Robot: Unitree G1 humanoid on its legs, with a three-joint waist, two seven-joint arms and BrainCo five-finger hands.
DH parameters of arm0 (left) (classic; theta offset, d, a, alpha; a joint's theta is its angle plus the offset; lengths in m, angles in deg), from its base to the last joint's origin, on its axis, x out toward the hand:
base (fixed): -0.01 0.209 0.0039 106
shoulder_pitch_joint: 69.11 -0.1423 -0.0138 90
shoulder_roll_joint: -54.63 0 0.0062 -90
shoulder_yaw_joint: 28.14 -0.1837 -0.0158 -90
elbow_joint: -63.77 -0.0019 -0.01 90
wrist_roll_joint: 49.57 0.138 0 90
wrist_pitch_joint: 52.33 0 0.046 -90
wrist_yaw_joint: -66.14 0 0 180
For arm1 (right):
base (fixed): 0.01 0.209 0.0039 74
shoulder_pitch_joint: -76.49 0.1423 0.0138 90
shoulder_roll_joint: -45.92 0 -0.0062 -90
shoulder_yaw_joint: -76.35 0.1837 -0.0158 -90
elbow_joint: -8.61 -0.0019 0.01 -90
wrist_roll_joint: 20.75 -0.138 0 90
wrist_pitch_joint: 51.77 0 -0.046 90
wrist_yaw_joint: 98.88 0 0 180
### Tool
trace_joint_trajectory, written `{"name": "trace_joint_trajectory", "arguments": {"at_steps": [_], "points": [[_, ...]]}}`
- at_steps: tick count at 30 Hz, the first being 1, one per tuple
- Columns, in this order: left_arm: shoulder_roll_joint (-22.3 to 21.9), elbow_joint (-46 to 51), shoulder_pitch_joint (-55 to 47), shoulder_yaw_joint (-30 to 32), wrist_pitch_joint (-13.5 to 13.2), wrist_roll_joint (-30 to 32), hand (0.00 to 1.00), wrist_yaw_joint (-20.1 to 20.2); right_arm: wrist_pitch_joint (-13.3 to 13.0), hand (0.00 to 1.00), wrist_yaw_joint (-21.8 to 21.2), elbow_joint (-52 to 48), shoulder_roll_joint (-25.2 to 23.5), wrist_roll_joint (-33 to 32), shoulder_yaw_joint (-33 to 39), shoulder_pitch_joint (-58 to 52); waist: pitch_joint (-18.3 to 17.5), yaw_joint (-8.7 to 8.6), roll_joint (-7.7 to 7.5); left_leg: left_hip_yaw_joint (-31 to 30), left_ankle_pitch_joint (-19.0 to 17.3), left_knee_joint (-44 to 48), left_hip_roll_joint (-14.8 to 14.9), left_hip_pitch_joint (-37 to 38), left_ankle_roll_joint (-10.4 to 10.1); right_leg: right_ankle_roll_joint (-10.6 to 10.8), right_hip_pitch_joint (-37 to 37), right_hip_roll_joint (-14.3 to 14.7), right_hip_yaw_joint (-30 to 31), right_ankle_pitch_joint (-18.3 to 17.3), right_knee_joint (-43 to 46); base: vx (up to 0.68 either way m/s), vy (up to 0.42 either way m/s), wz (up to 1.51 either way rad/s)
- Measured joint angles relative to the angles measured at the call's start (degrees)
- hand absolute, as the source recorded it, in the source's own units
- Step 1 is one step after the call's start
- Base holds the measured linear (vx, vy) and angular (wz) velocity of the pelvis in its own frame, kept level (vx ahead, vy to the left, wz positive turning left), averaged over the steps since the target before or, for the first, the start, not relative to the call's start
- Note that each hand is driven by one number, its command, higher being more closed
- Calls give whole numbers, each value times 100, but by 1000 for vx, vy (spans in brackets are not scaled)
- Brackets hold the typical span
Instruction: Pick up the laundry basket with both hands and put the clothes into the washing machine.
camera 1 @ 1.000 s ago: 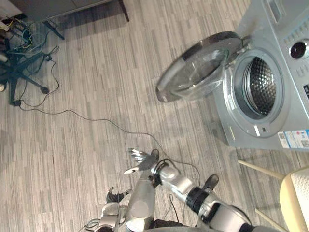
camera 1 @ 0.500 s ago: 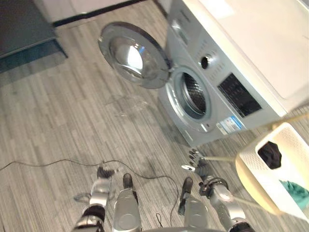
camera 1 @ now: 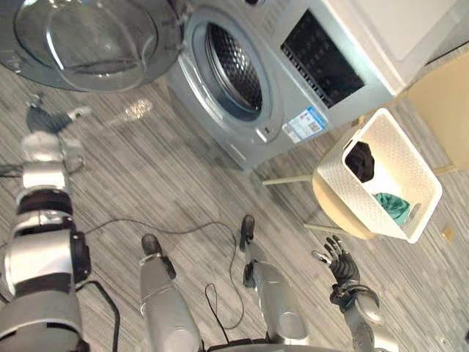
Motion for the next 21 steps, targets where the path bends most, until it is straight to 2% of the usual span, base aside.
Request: {"name": "trace_joint_trajectory", "arguments": {"at_steps": [4,5,9,12,18,21], "points": [[-40,256,314,-7,5,-367,0,50,10,0,6,-752,-264,-197,221,-208,3,55,-1,-122,-183,455,323,-555,12,-29,-257,183,-74,112,-57,12,27,-20],[-107,295,353,57,89,-510,0,-128,3,0,10,-996,-294,-284,269,-280,4,123,0,-122,-208,578,404,-657,10,-32,-316,236,-62,120,-58,19,15,-23],[-216,589,406,43,124,-760,0,-159,-21,0,10,-1456,-334,-411,328,-486,20,373,-35,-104,-310,809,634,-753,-26,-34,-361,388,-18,126,-58,24,-4,-22],[-264,912,413,129,90,-1033,0,-308,-71,0,7,-1594,-351,-442,329,-580,21,382,-35,-98,-432,930,799,-782,-31,-34,-361,472,39,126,-56,5,-6,-19],[-407,1172,477,298,-6,-1104,0,-306,-71,0,-34,-1608,-350,-487,327,-799,25,365,-29,-59,-455,942,808,-723,-29,-31,-343,465,59,121,-31,-1,-1,-2],[-662,1371,267,521,-21,-1097,0,-298,-54,0,-174,-1606,-348,-487,309,-798,31,361,-19,14,-455,872,805,-503,-30,-34,-230,449,69,83,25,0,0,0]]}}
